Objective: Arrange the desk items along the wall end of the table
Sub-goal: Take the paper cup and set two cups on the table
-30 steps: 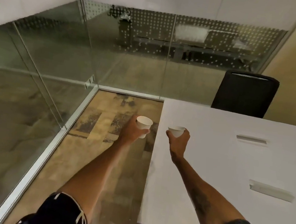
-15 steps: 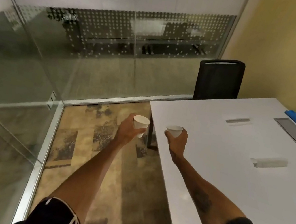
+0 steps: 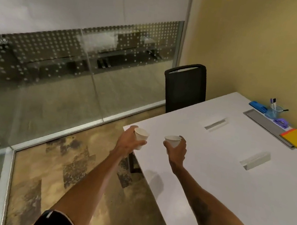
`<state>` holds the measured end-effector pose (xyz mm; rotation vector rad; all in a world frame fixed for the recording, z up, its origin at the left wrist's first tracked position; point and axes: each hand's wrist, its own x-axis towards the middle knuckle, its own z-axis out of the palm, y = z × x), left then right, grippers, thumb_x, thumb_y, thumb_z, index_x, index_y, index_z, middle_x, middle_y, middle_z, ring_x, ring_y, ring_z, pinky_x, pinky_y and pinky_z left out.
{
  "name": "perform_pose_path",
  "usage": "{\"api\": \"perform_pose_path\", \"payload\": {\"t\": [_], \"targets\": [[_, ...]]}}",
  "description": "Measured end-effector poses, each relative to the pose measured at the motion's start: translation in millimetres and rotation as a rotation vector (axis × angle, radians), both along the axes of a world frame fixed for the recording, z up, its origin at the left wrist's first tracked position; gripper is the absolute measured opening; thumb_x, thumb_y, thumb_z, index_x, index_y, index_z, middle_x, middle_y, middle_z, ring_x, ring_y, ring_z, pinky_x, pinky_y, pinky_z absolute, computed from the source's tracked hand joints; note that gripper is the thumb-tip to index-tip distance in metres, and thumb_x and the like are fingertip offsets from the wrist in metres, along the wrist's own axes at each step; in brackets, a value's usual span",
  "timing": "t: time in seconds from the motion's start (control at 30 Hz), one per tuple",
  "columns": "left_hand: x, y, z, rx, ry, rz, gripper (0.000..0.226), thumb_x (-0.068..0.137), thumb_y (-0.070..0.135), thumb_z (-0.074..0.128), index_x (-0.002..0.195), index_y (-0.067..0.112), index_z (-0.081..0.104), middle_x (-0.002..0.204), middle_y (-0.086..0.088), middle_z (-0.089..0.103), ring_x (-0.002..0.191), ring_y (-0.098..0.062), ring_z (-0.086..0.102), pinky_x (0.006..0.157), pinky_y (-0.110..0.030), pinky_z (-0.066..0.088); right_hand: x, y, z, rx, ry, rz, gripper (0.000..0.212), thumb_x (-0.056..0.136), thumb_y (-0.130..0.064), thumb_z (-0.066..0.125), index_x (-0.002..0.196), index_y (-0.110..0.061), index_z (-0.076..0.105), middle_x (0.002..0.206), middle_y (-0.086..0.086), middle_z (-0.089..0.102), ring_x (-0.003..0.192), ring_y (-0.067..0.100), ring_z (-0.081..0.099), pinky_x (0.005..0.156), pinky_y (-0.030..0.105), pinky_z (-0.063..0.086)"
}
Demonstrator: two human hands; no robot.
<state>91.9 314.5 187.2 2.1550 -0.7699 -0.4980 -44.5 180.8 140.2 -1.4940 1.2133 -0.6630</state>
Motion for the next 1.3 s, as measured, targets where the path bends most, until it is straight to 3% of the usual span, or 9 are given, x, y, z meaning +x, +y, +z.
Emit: {"api": "perform_pose_path", "payload": {"t": [0.07, 0.2, 0.33, 0.57, 0.73, 0.9, 1.3], "targets": [[19, -27, 1, 0.017, 0.018, -0.039, 0.078, 0.074, 0.033, 0.084, 0.141, 0.018, 0.048, 0.134, -0.003, 0.059, 0.123, -0.022, 0.055, 0.089, -0.027, 0.045, 14, -20, 2, 0.009, 0.006, -0.042, 0.077, 0.078, -0.028, 0.081, 0.142, -0.016, 0.041, 0.138, 0.008, 0.052, 0.129, 0.031, 0.050, 0.109, 0.052, 0.042], [49, -76, 4, 0.038, 0.041, -0.087, 0.075, 0.071, 0.031, 0.085, 0.136, 0.022, 0.051, 0.130, -0.002, 0.062, 0.121, -0.025, 0.058, 0.101, -0.045, 0.051, 36, -57, 4, -0.001, 0.009, -0.087, 0.074, 0.076, -0.028, 0.081, 0.139, -0.015, 0.045, 0.136, 0.007, 0.053, 0.126, 0.030, 0.052, 0.107, 0.053, 0.044], [65, -121, 3, 0.032, 0.046, -0.150, 0.075, 0.069, 0.030, 0.084, 0.135, 0.022, 0.050, 0.128, -0.001, 0.061, 0.119, -0.027, 0.058, 0.100, -0.048, 0.051, 43, -89, 3, -0.003, 0.002, -0.126, 0.068, 0.074, -0.028, 0.082, 0.132, -0.011, 0.050, 0.128, 0.010, 0.058, 0.119, 0.032, 0.057, 0.101, 0.053, 0.049], [71, -197, -7, 0.063, 0.052, -0.289, 0.080, 0.072, 0.028, 0.082, 0.142, 0.021, 0.043, 0.132, -0.004, 0.060, 0.122, -0.029, 0.057, 0.103, -0.048, 0.049, 33, -134, -2, 0.018, -0.046, -0.268, 0.071, 0.076, -0.026, 0.079, 0.137, -0.016, 0.044, 0.135, 0.007, 0.051, 0.124, 0.032, 0.052, 0.100, 0.057, 0.048], [63, -252, -20, 0.115, 0.050, -0.387, 0.078, 0.074, 0.031, 0.080, 0.142, 0.023, 0.042, 0.135, -0.002, 0.057, 0.122, -0.028, 0.056, 0.091, -0.033, 0.043, 25, -164, -8, 0.037, -0.045, -0.375, 0.075, 0.076, -0.025, 0.079, 0.140, -0.018, 0.041, 0.136, 0.006, 0.048, 0.127, 0.032, 0.050, 0.100, 0.057, 0.047], [64, -312, -23, 0.135, 0.031, -0.533, 0.077, 0.075, 0.034, 0.080, 0.141, 0.024, 0.041, 0.136, -0.002, 0.056, 0.121, -0.028, 0.056, 0.094, -0.035, 0.045, 23, -197, -12, 0.033, -0.024, -0.490, 0.071, 0.075, -0.026, 0.079, 0.136, -0.016, 0.043, 0.136, 0.009, 0.046, 0.122, 0.028, 0.051, 0.099, 0.058, 0.048], [74, -426, -42, 0.194, -0.022, -0.855, 0.068, 0.072, 0.036, 0.079, 0.131, 0.026, 0.046, 0.122, 0.001, 0.063, 0.108, -0.026, 0.059, 0.084, -0.034, 0.048, 30, -251, -23, 0.036, -0.022, -0.751, 0.076, 0.079, -0.021, 0.079, 0.142, -0.016, 0.037, 0.140, 0.004, 0.039, 0.128, 0.025, 0.048, 0.102, 0.049, 0.049]]}}
